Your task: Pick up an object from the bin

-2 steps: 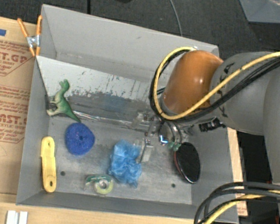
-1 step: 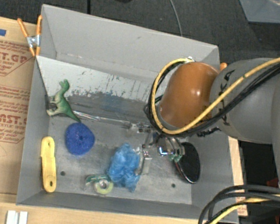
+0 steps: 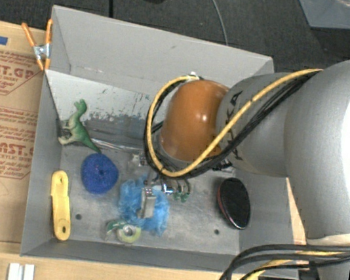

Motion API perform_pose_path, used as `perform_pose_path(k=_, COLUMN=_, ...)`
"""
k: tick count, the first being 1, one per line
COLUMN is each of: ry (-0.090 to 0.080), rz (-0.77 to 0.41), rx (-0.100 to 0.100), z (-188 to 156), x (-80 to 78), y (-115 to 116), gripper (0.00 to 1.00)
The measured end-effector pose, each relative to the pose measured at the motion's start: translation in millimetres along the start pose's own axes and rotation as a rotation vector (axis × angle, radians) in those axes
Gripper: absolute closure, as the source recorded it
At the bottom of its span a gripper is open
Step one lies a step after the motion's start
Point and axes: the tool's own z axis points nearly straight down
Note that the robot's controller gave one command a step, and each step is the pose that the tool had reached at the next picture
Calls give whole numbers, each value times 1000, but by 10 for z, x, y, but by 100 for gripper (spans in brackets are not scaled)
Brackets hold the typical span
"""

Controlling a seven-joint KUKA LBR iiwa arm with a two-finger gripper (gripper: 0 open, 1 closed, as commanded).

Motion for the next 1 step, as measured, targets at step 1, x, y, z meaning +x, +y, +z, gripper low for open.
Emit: perform_pose_path(k=1, ry=-5, rz=-252, rx=-2, z=376, x=349, y=-438, gripper=100)
